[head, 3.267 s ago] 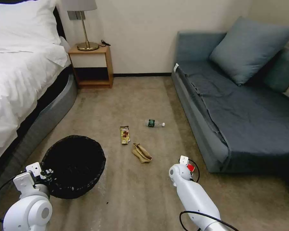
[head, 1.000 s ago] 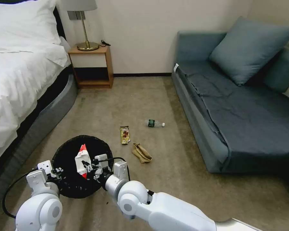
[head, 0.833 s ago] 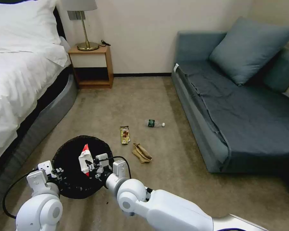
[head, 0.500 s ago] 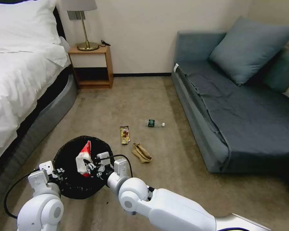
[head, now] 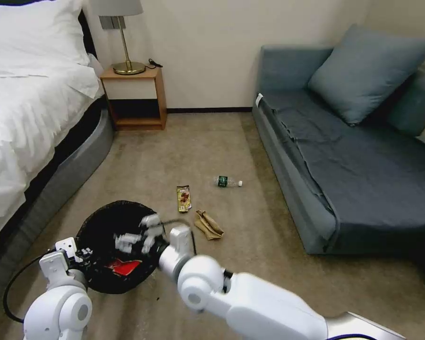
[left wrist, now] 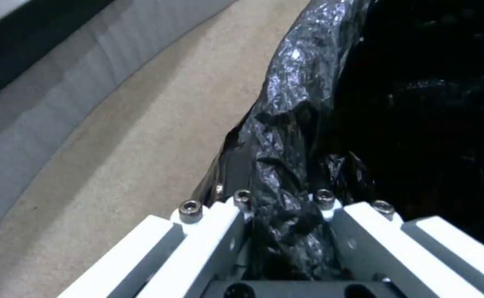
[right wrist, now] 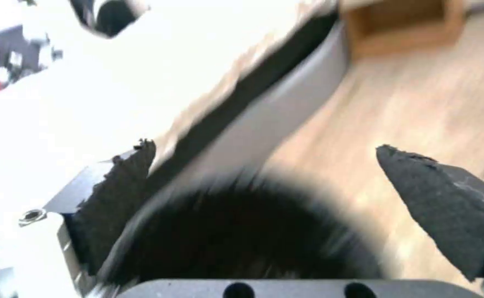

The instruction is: Pick up the trash bin, then pick up the garbage on the floor and place it into the trash bin.

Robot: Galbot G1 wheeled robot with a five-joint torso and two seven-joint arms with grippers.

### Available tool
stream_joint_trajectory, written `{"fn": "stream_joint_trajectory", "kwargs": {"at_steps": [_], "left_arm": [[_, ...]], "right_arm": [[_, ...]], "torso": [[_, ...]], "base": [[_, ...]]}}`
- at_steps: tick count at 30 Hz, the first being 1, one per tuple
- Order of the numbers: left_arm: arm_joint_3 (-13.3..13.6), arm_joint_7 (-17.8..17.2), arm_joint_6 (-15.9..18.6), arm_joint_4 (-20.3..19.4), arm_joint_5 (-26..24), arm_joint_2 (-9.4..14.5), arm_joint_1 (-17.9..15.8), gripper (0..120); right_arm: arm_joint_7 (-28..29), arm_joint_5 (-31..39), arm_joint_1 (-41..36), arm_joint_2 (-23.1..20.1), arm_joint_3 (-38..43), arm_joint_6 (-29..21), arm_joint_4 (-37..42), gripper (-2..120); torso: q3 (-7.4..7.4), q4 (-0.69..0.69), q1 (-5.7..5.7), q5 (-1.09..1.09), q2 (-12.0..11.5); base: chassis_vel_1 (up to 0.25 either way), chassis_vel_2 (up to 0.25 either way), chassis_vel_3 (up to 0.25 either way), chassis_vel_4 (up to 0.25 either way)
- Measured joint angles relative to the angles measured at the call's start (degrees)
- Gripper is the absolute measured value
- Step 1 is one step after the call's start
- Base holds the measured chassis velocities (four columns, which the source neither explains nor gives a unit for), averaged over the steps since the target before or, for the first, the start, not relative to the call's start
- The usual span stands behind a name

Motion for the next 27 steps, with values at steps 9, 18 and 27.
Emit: {"fn": "stream_joint_trajectory", "kwargs": {"at_steps": [9, 18, 27], "left_arm": [[-3.68, 0.72, -0.65, 1.01, 0.61, 0.57, -0.34, 3], [-4.61, 1.04, -1.08, 1.76, 0.44, 0.11, -0.66, 3], [-4.45, 1.21, -1.39, 1.96, 0.5, -0.29, -0.85, 3]], "right_arm": [[-7.61, -13.28, -5.63, -7.72, 14.0, 6.62, 4.51, 100], [-5.86, -34.92, -22.4, -12.94, 24.93, 9.11, 11.01, 100], [-0.57, -49.95, -41.19, -11.67, 36.77, 7.4, 19.49, 100]], "torso": [[0.0, -0.01, 0.0, 0.01, 0.0], [0.0, -0.01, 0.0, 0.02, 0.0], [-0.01, -0.02, 0.0, 0.0, 0.01]], "base": [[0.0, 0.0, 0.0, 0.0], [0.0, 0.0, 0.0, 0.0], [0.0, 0.0, 0.0, 0.0]]}}
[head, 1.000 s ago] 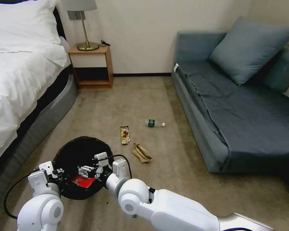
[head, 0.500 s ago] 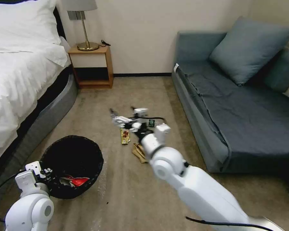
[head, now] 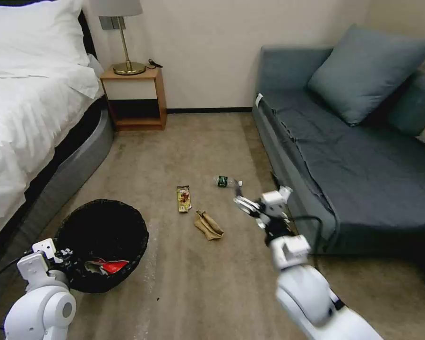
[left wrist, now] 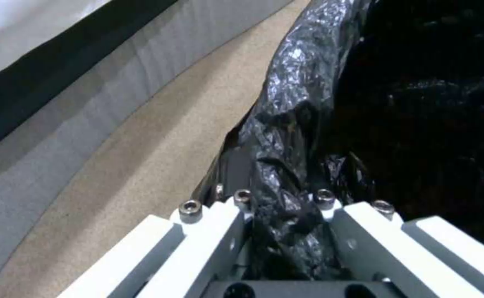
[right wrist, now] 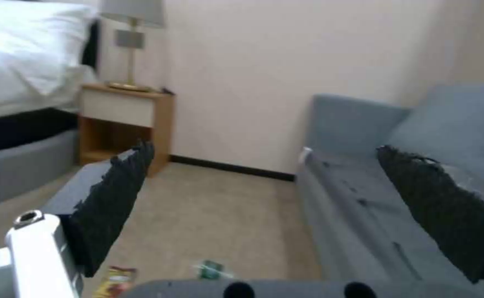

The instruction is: Pick up the trash bin, then pick up the garbage on the floor and place it into the trash bin.

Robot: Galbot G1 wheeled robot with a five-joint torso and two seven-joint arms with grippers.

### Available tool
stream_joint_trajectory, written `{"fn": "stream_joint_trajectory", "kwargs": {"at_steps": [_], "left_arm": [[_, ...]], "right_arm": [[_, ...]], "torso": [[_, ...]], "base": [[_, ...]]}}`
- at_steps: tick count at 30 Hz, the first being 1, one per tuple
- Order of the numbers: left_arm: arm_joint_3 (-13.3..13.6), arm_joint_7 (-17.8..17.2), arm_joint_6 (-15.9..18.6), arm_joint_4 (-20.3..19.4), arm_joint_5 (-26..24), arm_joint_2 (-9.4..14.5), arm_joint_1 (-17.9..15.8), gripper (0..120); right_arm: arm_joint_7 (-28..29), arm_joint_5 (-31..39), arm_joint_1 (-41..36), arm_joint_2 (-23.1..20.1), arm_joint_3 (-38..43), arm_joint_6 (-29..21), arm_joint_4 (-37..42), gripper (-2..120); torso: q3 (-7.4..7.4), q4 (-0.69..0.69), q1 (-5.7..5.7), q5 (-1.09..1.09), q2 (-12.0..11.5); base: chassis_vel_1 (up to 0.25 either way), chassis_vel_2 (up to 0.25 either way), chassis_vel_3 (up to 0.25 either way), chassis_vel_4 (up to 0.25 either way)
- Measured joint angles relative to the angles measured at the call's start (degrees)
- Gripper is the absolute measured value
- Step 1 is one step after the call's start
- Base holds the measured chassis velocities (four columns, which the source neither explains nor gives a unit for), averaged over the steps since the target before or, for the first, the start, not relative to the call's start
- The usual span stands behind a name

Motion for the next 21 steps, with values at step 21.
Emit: {"fn": "stream_joint_trajectory", "kwargs": {"at_steps": [21], "left_arm": [[0.35, 0.66, -0.24, 0.25, 0.03, 0.24, -0.51, 3]], "right_arm": [[-7.11, -2.31, -5.19, 4.2, 4.26, 1.89, -0.27, 100]], "torso": [[0.0, 0.02, 0.0, -0.01, 0.0]], "base": [[0.0, 0.0, 0.0, 0.0]]}}
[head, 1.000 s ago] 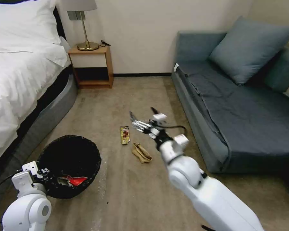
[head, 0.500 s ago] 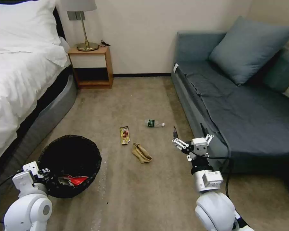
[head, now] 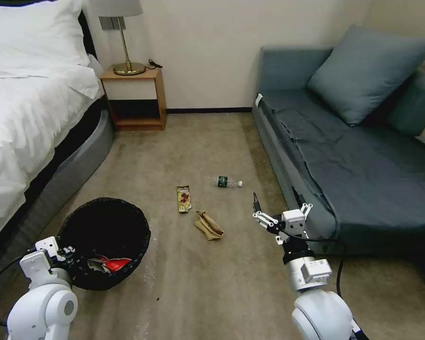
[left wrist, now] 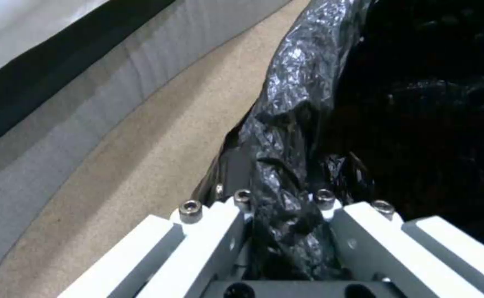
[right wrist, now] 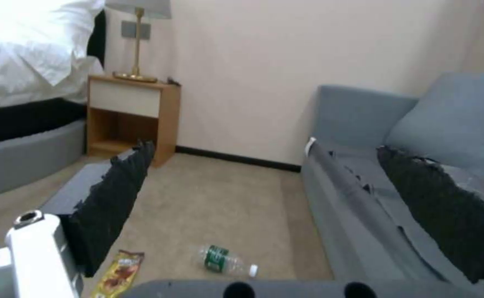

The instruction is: Pick up the trash bin, then pick up the garbage on the floor and place it into the trash bin.

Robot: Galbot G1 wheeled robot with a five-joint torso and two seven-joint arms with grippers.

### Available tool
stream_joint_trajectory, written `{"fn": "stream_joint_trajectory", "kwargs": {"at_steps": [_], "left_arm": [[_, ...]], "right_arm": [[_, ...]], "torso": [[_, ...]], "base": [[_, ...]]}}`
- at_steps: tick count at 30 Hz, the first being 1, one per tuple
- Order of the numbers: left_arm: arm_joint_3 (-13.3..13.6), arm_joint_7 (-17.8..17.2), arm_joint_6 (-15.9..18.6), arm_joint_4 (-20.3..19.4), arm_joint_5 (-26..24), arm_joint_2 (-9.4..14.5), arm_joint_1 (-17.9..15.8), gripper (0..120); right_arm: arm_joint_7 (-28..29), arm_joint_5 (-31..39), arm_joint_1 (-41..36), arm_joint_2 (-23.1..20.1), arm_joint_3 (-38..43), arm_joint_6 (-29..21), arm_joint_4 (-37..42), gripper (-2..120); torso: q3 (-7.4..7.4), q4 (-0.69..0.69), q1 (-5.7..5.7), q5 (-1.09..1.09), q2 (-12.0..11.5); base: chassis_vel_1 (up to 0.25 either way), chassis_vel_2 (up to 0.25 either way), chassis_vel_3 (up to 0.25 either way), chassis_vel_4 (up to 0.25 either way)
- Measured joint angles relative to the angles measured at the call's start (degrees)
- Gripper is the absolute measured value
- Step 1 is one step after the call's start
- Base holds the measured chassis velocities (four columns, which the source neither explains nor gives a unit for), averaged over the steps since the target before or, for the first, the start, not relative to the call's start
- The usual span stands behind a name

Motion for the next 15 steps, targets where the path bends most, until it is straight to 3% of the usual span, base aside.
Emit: {"fn": "stream_joint_trajectory", "kwargs": {"at_steps": [7, 15], "left_arm": [[-0.02, 0.04, 0.0, -0.22, -0.01, 0.04, 0.08, 3], [-0.14, 0.04, 0.0, -0.49, -0.03, 0.1, 0.25, 3]], "right_arm": [[-0.08, -0.11, 0.8, 0.29, -1.04, -0.25, -1.05, 100], [-0.22, 0.21, 1.86, -0.01, -1.1, -0.3, -1.68, 100]], "torso": [[0.0, 0.0, 0.0, 0.0, 0.0], [0.0, 0.0, 0.0, 0.0, 0.0]], "base": [[-0.008, 0.007, 0.006, -0.007], [-0.103, 0.108, 0.113, -0.103]]}}
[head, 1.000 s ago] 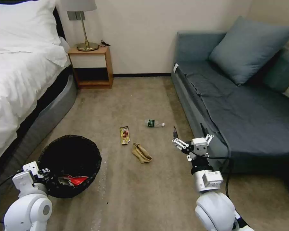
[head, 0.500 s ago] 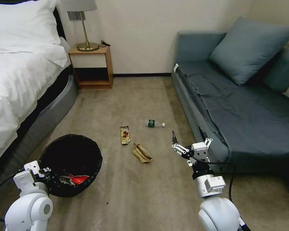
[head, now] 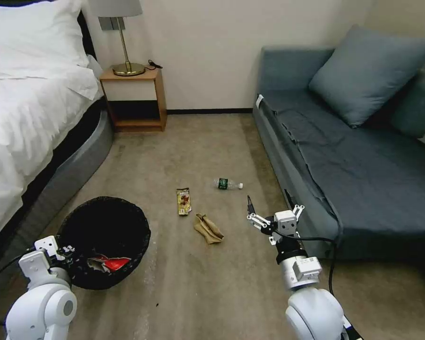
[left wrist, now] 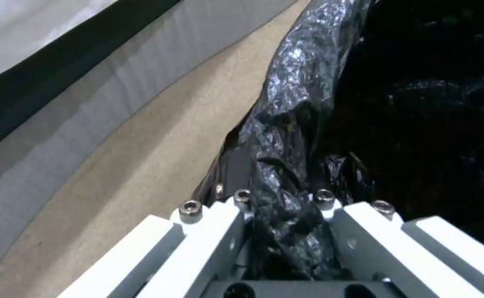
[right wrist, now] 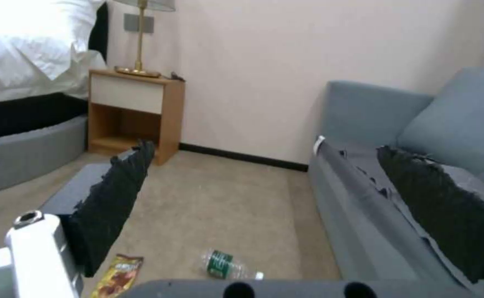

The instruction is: Pick up the trash bin, then pick up the garbage on the floor and place it into the trash bin.

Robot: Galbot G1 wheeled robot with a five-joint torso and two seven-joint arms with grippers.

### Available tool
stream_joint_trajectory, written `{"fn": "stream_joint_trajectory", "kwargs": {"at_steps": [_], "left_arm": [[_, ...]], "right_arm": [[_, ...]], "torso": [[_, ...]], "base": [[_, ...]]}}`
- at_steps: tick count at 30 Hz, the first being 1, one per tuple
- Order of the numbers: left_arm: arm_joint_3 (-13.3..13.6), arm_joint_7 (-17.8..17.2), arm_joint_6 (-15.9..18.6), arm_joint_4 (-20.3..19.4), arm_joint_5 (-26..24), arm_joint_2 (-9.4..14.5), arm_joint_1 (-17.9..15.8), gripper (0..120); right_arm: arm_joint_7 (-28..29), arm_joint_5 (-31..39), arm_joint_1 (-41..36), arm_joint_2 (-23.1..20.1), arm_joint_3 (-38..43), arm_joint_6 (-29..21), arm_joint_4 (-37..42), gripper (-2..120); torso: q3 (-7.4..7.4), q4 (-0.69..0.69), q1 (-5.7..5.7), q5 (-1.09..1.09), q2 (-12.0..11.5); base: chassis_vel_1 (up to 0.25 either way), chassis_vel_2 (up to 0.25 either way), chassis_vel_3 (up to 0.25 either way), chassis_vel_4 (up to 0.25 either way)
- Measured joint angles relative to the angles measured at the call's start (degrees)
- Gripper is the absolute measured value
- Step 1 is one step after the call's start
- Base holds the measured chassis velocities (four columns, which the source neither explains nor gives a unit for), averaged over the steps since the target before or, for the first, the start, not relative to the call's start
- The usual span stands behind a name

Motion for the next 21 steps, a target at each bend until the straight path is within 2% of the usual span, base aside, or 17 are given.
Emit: {"fn": "stream_joint_trajectory", "kwargs": {"at_steps": [10, 21], "left_arm": [[-0.24, -0.07, 0.05, -0.5, 0.23, -0.05, 0.06, 3], [-1.67, -0.35, 0.54, -0.98, -0.55, -0.13, 0.79, 3]], "right_arm": [[-0.1, 0.36, 0.85, -0.15, -0.46, 0.02, -0.68, 100], [-0.32, 1.05, 2.05, -0.66, -1.83, 0.07, -1.54, 100]], "torso": [[0.0, 0.0, 0.0, 0.0, -0.01], [0.0, 0.0, 0.0, 0.0, -0.01]], "base": [[-0.105, 0.106, 0.101, -0.088], [-0.079, 0.071, 0.081, -0.074]]}}
